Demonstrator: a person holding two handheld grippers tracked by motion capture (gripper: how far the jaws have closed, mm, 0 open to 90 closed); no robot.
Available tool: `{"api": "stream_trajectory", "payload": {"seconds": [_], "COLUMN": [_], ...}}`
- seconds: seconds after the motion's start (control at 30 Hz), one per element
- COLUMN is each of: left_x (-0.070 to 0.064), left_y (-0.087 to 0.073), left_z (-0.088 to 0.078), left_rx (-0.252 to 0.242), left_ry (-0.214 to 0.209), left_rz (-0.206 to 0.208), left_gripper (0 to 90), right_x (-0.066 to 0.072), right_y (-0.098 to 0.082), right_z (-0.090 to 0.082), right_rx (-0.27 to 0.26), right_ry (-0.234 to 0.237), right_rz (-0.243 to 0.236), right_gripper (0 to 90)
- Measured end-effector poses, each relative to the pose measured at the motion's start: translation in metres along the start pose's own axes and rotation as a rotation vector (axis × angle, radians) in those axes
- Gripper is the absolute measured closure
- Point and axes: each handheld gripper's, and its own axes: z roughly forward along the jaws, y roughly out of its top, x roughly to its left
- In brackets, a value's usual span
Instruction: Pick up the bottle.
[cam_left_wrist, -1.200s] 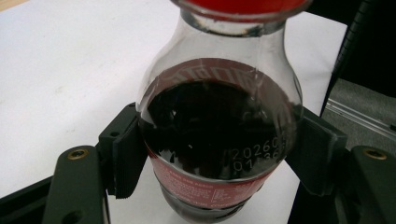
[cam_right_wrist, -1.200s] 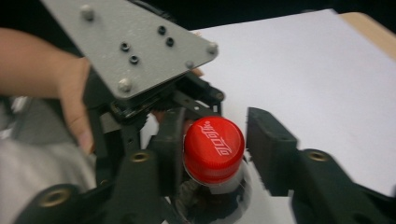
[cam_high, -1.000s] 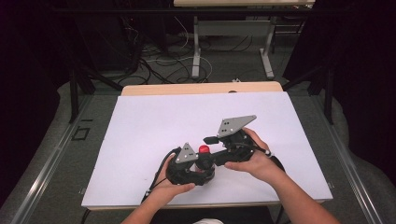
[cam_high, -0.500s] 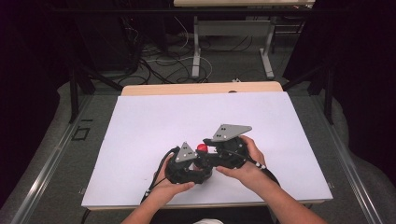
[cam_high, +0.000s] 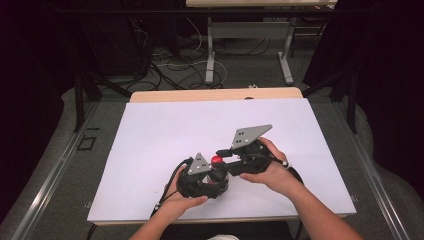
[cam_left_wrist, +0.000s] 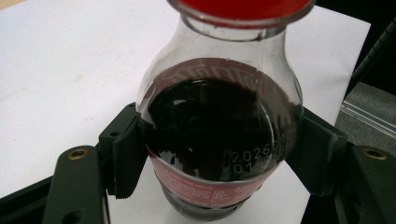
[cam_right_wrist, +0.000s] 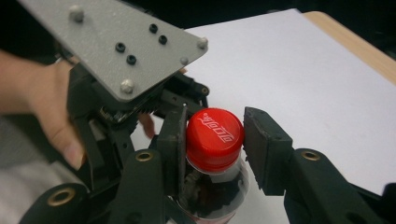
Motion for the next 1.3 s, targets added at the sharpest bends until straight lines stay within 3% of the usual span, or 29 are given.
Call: {"api": "stream_trajectory", "payload": {"seconds": [0.13, 0.23, 0.4, 0.47, 0.5, 0.57, 0.63, 0.73, 0.87, 0.93, 0.97, 1.03, 1.07, 1.17, 1.3], "left_x": [-0.002, -0.001, -0.003, -0.003, -0.003, 0.000, 0.001, 0.002, 0.006, 0.005, 0.005, 0.006, 0.006, 0.005, 0.005], "left_y": [0.000, 0.001, 0.001, 0.001, 0.000, 0.001, 0.001, 0.001, 0.001, 0.000, 0.000, 0.000, 0.001, 0.001, 0.001], "left_z": [-0.001, -0.002, -0.001, 0.000, -0.001, -0.002, -0.002, -0.003, -0.004, -0.004, -0.004, -0.005, -0.005, -0.005, -0.004], "left_rx": [-0.005, 0.008, 0.005, -0.001, -0.003, 0.002, -0.009, -0.008, -0.013, -0.019, -0.020, -0.024, -0.026, -0.026, -0.023], "left_ry": [-0.013, -0.041, -0.040, -0.042, -0.041, -0.027, -0.013, -0.005, 0.016, 0.024, 0.025, 0.028, 0.027, 0.027, 0.023], "left_rz": [0.011, 0.021, 0.041, 0.037, 0.014, 0.018, -0.001, -0.015, -0.038, -0.042, -0.044, -0.047, -0.049, -0.050, -0.049], "left_gripper": [30.1, 30.2, 30.1, 30.1, 30.1, 30.1, 30.1, 30.1, 30.1, 30.1, 30.1, 30.1, 30.1, 30.1, 30.1], "right_x": [-0.010, -0.017, -0.023, -0.023, -0.022, -0.018, -0.012, -0.001, 0.013, 0.019, 0.019, 0.024, 0.024, 0.025, 0.027], "right_y": [0.005, 0.006, 0.008, 0.008, 0.008, 0.009, 0.009, 0.009, 0.007, 0.005, 0.005, 0.002, 0.002, 0.000, 0.000], "right_z": [-0.003, -0.003, -0.004, -0.004, -0.005, -0.007, -0.007, -0.008, -0.006, -0.002, -0.002, 0.004, 0.004, 0.010, 0.014], "right_rx": [0.020, 0.022, 0.032, 0.030, 0.029, 0.029, 0.013, -0.033, -0.043, -0.071, -0.071, -0.080, -0.080, -0.103, -0.116], "right_ry": [0.103, 0.167, 0.233, 0.236, 0.223, 0.174, 0.116, 0.037, -0.115, -0.149, -0.149, -0.211, -0.211, -0.234, -0.242], "right_rz": [-0.090, -0.126, -0.209, -0.201, -0.184, -0.180, -0.147, -0.090, -0.024, 0.038, 0.038, 0.083, 0.083, 0.145, 0.141], "right_gripper": [61.2, 61.2, 61.3, 61.2, 61.1, 60.2, 49.0, 43.9, 44.7, 47.0, 47.0, 50.0, 50.0, 55.2, 55.3]}}
